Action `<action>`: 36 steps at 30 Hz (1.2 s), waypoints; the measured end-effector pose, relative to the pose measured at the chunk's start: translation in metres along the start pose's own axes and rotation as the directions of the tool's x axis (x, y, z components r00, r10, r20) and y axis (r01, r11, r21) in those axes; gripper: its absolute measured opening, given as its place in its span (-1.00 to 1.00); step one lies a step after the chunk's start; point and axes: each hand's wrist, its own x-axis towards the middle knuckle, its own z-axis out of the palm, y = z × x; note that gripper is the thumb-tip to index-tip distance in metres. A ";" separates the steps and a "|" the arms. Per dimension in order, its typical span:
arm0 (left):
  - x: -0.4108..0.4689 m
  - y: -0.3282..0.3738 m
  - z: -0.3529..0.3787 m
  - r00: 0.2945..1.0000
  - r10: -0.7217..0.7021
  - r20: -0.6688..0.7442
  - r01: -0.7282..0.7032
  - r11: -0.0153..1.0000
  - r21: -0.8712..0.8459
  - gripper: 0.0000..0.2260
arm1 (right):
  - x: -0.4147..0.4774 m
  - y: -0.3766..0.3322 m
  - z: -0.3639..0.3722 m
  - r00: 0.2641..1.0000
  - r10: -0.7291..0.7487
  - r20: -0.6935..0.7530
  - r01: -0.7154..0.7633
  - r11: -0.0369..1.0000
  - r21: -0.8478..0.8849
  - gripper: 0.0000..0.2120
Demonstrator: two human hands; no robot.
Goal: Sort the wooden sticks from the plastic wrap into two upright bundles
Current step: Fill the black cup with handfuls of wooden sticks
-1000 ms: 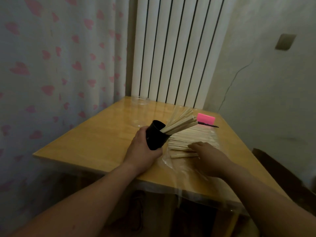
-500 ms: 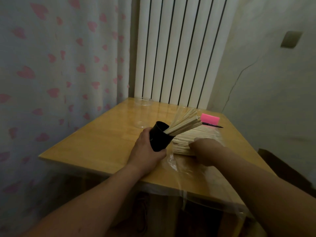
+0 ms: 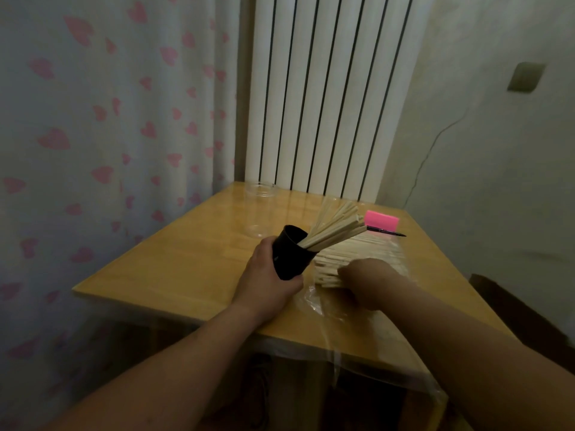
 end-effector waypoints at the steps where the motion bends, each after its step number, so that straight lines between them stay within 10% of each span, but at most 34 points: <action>1: 0.000 0.000 0.000 1.000 -0.001 -0.001 0.001 1.000 -0.001 -0.25 | 0.000 -0.001 0.001 1.000 0.006 -0.003 -0.006 1.000 0.006 -0.71; 23: 0.000 -0.001 0.000 1.000 0.002 -0.005 -0.003 1.000 -0.029 -0.25 | -0.054 0.003 0.016 0.933 0.132 -0.335 0.010 0.921 0.390 -0.74; 28: 0.000 0.000 0.000 1.000 -0.008 0.001 0.008 0.999 -0.031 -0.25 | -0.059 0.016 0.024 0.806 0.182 -0.563 0.068 0.917 0.393 -0.94; 36: -0.001 0.001 -0.001 1.000 -0.017 0.005 0.017 0.999 -0.033 -0.25 | -0.063 0.044 -0.020 0.646 0.656 -0.391 0.190 0.359 0.914 -0.60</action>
